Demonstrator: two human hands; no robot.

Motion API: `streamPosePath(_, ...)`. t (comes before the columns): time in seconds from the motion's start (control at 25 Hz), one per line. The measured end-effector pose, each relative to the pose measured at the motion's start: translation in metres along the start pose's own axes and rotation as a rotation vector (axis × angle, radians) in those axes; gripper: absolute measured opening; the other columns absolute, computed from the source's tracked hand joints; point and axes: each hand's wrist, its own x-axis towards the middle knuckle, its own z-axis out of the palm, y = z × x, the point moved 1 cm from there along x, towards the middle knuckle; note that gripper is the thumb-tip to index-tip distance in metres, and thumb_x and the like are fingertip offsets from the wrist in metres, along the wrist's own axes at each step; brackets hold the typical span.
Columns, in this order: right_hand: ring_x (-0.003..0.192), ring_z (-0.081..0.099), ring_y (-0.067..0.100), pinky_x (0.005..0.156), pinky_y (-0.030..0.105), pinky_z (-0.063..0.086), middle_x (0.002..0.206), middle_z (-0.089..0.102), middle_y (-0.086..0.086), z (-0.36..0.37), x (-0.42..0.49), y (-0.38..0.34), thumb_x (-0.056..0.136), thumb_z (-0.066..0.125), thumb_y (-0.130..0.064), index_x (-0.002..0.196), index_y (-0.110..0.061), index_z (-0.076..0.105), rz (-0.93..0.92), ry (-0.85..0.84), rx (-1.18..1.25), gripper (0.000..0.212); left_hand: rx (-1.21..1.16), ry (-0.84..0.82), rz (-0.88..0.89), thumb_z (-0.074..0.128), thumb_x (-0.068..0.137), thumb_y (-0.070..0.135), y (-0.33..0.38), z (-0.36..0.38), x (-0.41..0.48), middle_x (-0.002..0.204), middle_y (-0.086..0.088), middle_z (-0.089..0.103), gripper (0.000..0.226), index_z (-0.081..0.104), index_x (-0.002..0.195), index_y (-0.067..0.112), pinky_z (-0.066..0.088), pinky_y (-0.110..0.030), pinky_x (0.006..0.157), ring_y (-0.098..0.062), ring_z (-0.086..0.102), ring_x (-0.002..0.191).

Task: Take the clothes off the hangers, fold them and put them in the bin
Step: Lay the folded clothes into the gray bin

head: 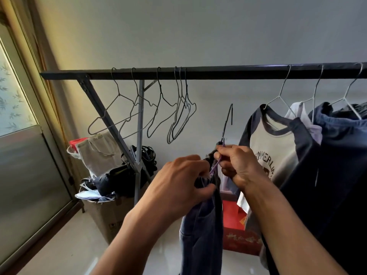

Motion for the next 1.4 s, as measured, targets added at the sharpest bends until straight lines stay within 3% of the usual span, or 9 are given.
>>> streamPosePath(0.28, 0.023, 0.018, 0.005, 0.032, 0.008, 0.013, 0.036, 0.04, 0.0, 0.014, 0.014, -0.015, 0.091, 0.042, 0.006, 0.071, -0.005, 0.051, 0.019, 0.135, 0.182, 0.025, -0.091, 0.068, 0.055, 0.069, 0.074, 0.032, -0.007, 0.0, -0.021, 0.066, 0.008, 0.042, 0.041, 0.033, 0.057, 0.024, 0.033, -0.022, 0.054, -0.012, 0.042, 0.06)
streamPosePath(0.44, 0.017, 0.021, 0.005, 0.025, 0.009, 0.015, 0.028, 0.028, -0.006, 0.004, 0.029, -0.036, 0.093, 0.027, 0.002, 0.063, -0.01, 0.038, 0.158, 0.066, 0.322, 0.034, -0.095, 0.005, 0.057, 0.061, 0.075, 0.032, -0.005, 0.01, -0.034, 0.067, 0.005, 0.041, 0.038, 0.029, 0.059, 0.021, 0.036, -0.03, 0.054, -0.015, 0.038, 0.06)
streamPosePath(0.6, 0.022, 0.023, 0.003, 0.025, 0.012, 0.018, 0.035, 0.032, -0.006, 0.011, -0.004, -0.05, 0.098, 0.032, -0.007, 0.077, -0.009, 0.047, 0.21, -0.25, 0.111, 0.025, -0.093, 0.038, -0.124, 0.057, 0.078, 0.041, -0.023, 0.022, -0.032, 0.061, -0.001, 0.041, 0.029, 0.035, 0.065, 0.026, 0.04, -0.039, 0.058, -0.02, 0.037, 0.06)
streamPosePath(0.8, 0.025, 0.02, 0.005, 0.034, 0.015, 0.012, 0.034, 0.027, -0.005, 0.018, -0.052, -0.098, 0.099, 0.031, -0.014, 0.075, -0.015, 0.042, -0.014, -0.321, -0.046, 0.027, -0.093, 0.114, -0.21, 0.062, 0.079, 0.034, -0.049, 0.024, -0.036, 0.059, 0.0, 0.043, 0.029, 0.038, 0.072, 0.019, 0.037, -0.035, 0.057, -0.021, 0.04, 0.061)
streamPosePath(0.92, 0.026, 0.021, 0.008, 0.037, 0.015, 0.014, 0.034, 0.029, -0.004, 0.02, -0.041, -0.11, 0.1, 0.032, -0.011, 0.078, -0.014, 0.043, -0.247, -0.188, -0.157, 0.025, -0.099, 0.096, -0.239, 0.063, 0.077, 0.029, -0.06, 0.023, -0.045, 0.059, -0.001, 0.043, 0.029, 0.038, 0.07, 0.018, 0.034, -0.032, 0.055, -0.022, 0.041, 0.062)
streamPosePath(1.04, 0.032, 0.029, 0.012, 0.039, 0.015, 0.021, 0.039, 0.039, -0.002, 0.029, 0.011, -0.102, 0.096, 0.035, -0.009, 0.081, -0.012, 0.05, -0.45, 0.067, -0.433, 0.021, -0.097, 0.075, -0.256, 0.063, 0.075, 0.031, -0.066, 0.02, -0.056, 0.058, 0.002, 0.043, 0.029, 0.038, 0.065, 0.019, 0.029, -0.024, 0.052, -0.015, 0.04, 0.059)
streamPosePath(1.16, 0.048, 0.042, 0.022, 0.044, 0.02, 0.032, 0.065, 0.051, 0.013, 0.034, 0.069, -0.087, 0.094, 0.035, -0.011, 0.091, -0.002, 0.056, -0.46, 0.22, -0.683, 0.023, -0.108, 0.074, -0.271, 0.063, 0.074, 0.03, -0.069, 0.013, -0.067, 0.062, 0.01, 0.047, 0.029, 0.036, 0.062, 0.023, 0.028, -0.022, 0.052, -0.009, 0.039, 0.057)
streamPosePath(1.24, 0.067, 0.055, 0.03, 0.058, 0.03, 0.043, 0.084, 0.059, 0.02, 0.035, 0.093, -0.075, 0.095, 0.034, -0.017, 0.104, 0.002, 0.057, -0.467, 0.268, -0.863, 0.031, -0.111, 0.089, -0.289, 0.063, 0.074, 0.03, -0.072, 0.008, -0.074, 0.067, 0.016, 0.049, 0.029, 0.037, 0.063, 0.025, 0.03, -0.022, 0.053, -0.009, 0.04, 0.058)
streamPosePath(1.4, 0.079, 0.056, 0.031, 0.06, 0.027, 0.041, 0.098, 0.059, 0.019, 0.046, 0.101, -0.045, 0.097, 0.033, -0.018, 0.114, 0.0, 0.055, -0.396, 0.174, -1.01, 0.033, -0.095, 0.111, -0.295, 0.06, 0.073, 0.033, -0.076, -0.001, -0.082, 0.069, 0.016, 0.049, 0.025, 0.038, 0.063, 0.027, 0.03, -0.02, 0.053, -0.009, 0.039, 0.059)
